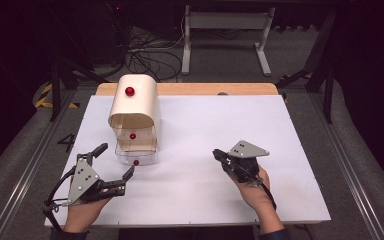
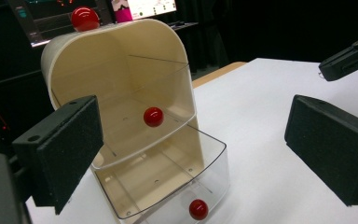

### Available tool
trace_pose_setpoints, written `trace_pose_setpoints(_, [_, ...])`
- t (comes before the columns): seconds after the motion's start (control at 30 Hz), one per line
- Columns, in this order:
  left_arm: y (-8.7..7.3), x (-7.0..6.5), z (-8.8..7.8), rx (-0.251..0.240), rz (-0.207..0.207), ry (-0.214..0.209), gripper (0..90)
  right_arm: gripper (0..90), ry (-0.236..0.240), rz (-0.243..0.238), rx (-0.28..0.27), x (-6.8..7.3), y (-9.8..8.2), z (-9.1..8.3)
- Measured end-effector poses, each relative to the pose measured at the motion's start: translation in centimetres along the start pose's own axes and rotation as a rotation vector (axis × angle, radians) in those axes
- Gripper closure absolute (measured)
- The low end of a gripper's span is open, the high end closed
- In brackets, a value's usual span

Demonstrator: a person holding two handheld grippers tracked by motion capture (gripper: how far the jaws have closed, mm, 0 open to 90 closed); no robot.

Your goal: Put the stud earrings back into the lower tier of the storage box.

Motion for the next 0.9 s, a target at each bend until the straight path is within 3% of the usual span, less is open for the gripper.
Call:
trace_pose_setpoints(0.47, [0.3, 0.2, -0.1, -0.007, -0.012, -0.009, 4.5, 87.1, 0.052, -0.064, -0.092, 2.1, 2.6, 2.6])
trace_pose_setpoints(0.9, [0.3, 0.1, -0.1, -0.007, -0.011, -0.010, 4.3, 87.1, 0.092, -0.109, -0.172, 3.4, 4.3, 3.7])
Point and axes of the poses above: each handheld gripper's, and its own axes: z roughly forward along the jaws, y roughly out of its top, x roughly to its left, the point moved 9 cm from there along z, roughly forward along the jaws, and after that the axes turned 13 degrees about y, right-handed, at the moved point
